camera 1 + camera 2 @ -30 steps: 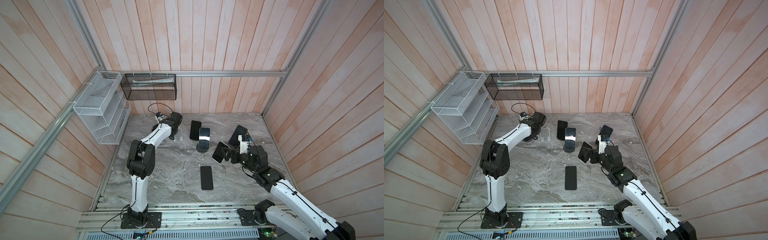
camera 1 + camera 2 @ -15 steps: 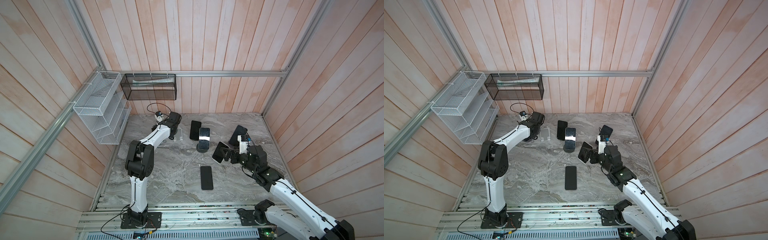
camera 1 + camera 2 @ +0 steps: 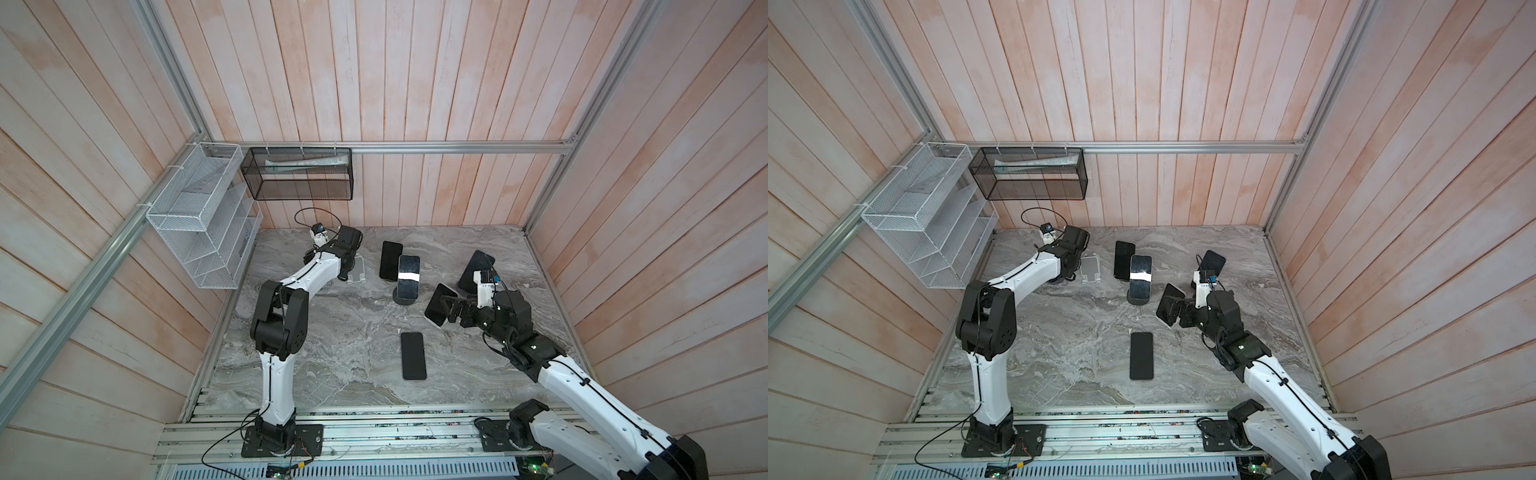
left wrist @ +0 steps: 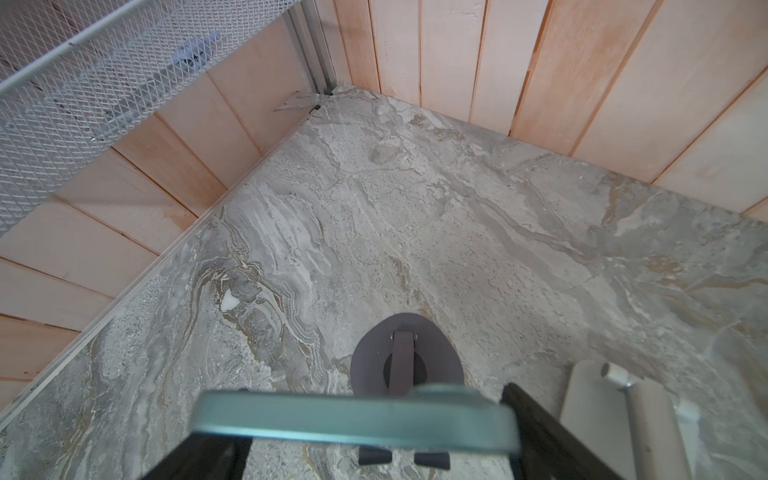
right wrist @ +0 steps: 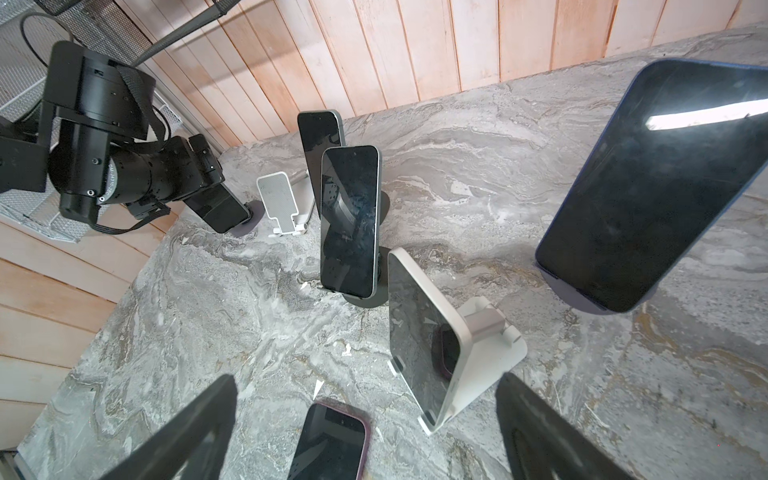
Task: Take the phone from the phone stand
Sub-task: 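Lift the green-edged phone up off its dark stand with the left gripper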
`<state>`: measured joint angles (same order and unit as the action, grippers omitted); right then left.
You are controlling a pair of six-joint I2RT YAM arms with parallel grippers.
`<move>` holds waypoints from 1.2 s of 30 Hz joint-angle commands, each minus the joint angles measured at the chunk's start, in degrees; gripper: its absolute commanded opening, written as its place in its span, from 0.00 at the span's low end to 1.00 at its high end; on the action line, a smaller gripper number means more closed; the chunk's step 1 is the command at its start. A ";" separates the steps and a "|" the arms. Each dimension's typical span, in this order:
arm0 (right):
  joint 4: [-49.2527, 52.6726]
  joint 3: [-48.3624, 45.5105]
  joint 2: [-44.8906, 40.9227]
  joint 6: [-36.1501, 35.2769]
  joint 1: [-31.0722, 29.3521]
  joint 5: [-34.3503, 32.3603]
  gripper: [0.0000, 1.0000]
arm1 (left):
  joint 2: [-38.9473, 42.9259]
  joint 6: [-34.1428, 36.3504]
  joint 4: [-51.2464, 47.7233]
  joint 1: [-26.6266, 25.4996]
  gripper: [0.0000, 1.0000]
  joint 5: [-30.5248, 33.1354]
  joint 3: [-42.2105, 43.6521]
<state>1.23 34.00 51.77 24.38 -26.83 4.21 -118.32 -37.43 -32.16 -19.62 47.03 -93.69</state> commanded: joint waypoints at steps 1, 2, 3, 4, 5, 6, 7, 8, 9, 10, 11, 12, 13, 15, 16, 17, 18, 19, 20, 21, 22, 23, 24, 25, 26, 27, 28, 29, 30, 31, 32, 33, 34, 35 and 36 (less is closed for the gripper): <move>-0.91 -0.23 0.44 0.23 0.29 0.60 0.98 | 2.11 1.22 2.31 0.53 0.91 1.44 0.61; -0.95 -0.17 0.37 0.23 0.29 0.54 0.98 | 2.13 1.43 2.68 0.46 0.90 1.40 0.78; -0.92 -0.14 0.35 0.11 0.29 0.47 0.98 | 2.13 1.71 3.03 0.48 0.90 1.49 0.94; -0.72 0.01 0.27 -0.02 0.29 0.24 0.98 | 2.21 2.12 3.44 0.47 0.89 1.55 1.09; -0.63 0.02 0.18 -0.03 0.29 0.12 0.98 | 2.26 2.26 3.59 0.51 0.89 1.81 1.26; -0.62 0.03 0.09 -0.08 0.37 0.02 0.98 | 2.31 2.55 3.97 0.55 0.89 2.01 1.52; -0.67 0.02 0.02 0.01 0.37 0.08 0.98 | 2.43 3.08 4.63 0.59 0.88 2.02 1.89; -0.68 0.02 0.08 -0.09 0.37 0.07 0.98 | 2.56 3.30 5.02 0.55 0.88 2.02 2.04; -0.68 0.02 0.04 -0.12 0.42 0.10 0.98 | 2.73 3.61 5.52 0.54 0.87 1.95 2.36; -0.64 0.07 0.08 -0.12 0.46 0.06 0.98 | 2.87 3.77 5.79 0.62 0.86 1.94 2.62; -0.67 0.02 0.07 -0.12 0.46 0.09 0.98 | 3.00 3.77 6.11 0.64 0.85 1.89 2.85; -0.61 0.12 0.10 -0.12 0.53 0.14 0.98 | 3.22 3.77 6.49 0.64 0.84 1.86 3.11; -0.54 0.15 0.04 -0.12 0.55 0.10 0.98 | 3.34 3.93 6.95 0.64 0.83 1.79 3.40; -0.60 0.17 0.09 -0.09 0.55 0.09 0.98 | 3.73 4.09 7.56 0.63 0.82 1.91 3.91; -0.58 0.02 0.17 -0.04 0.58 0.18 0.98 | 3.93 4.35 8.16 0.68 0.82 1.89 4.30; -0.55 0.08 0.21 -0.04 0.63 0.38 0.98 | 4.13 4.93 8.90 0.64 0.82 1.87 4.77; -0.49 0.12 0.35 -0.04 0.55 0.44 0.98 | 4.36 5.17 9.37 0.64 0.82 1.92 5.08; -0.51 0.10 0.36 -0.02 0.57 0.45 0.98 | 4.49 5.15 9.48 0.63 0.81 1.98 5.22; -0.59 0.06 0.34 -0.04 0.58 0.45 0.98 | 4.63 5.33 9.66 0.63 0.81 1.93 5.41; -0.62 0.00 0.35 -0.04 0.57 0.48 0.98 | 4.73 5.43 9.91 0.63 0.79 1.95 5.58; -0.65 0.01 0.35 -0.04 0.61 0.32 0.98 | 4.92 5.54 10.12 0.63 0.79 1.89 5.83; -0.62 0.01 0.35 -0.03 0.64 0.30 0.98 | 5.05 5.77 10.48 0.63 0.78 1.76 6.01; -0.64 -0.05 0.43 -0.03 0.64 0.35 0.98 | 5.30 5.79 10.51 0.69 0.77 1.67 6.14; -0.73 -0.01 0.39 -0.04 0.66 0.33 0.98 | 5.58 5.87 10.69 0.63 0.76 1.50 6.34; -0.74 0.01 0.35 -0.04 0.64 0.35 0.98 | 5.80 5.89 10.83 0.63 0.76 1.35 6.54; -0.67 0.03 0.30 -0.04 0.64 0.26 0.98 | 6.19 6.00 11.10 0.63 0.75 1.16 6.81; -0.65 0.02 0.22 -0.04 0.64 0.27 0.98 | 6.56 6.20 11.59 0.63 0.75 1.11 7.25; -0.62 0.02 0.09 -0.04 0.64 0.19 0.98 | 6.93 6.60 12.21 0.63 0.75 0.97 7.62; -0.60 0.05 0.01 -0.04 0.59 0.11 0.98 | 7.21 6.94 12.67 0.63 0.75 0.88 7.97; -0.71 0.01 -0.09 -0.04 0.64 0.10 0.98 | 7.55 7.25 13.08 0.68 0.74 0.74 8.24; -0.69 0.02 -0.18 -0.04 0.64 -0.04 0.98 | 7.63 7.47 13.45 0.65 0.74 0.63 8.45; -0.66 -0.01 -0.22 -0.04 0.63 -0.01 0.98 | 7.84 7.80 13.65 0.63 0.74 0.46 8.65; -0.55 -0.01 -0.27 -0.04 0.64 -0.01 0.98 | 7.96 7.85 13.79 0.63 0.74 0.27 8.75; -0.60 0.05 -0.27 -0.01 0.64 -0.11 0.98 | 8.17 7.93 13.94 0.63 0.74 0.06 8.87; -0.46 0.05 -0.35 0.06 0.64 -0.10 0.98 | 8.32 8.09 14.18 0.63 0.73 -0.25 9.03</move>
<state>1.26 34.00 52.01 24.38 -26.44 4.19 -112.88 -30.81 -21.04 -19.27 46.78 -85.12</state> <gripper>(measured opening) 0.978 0.755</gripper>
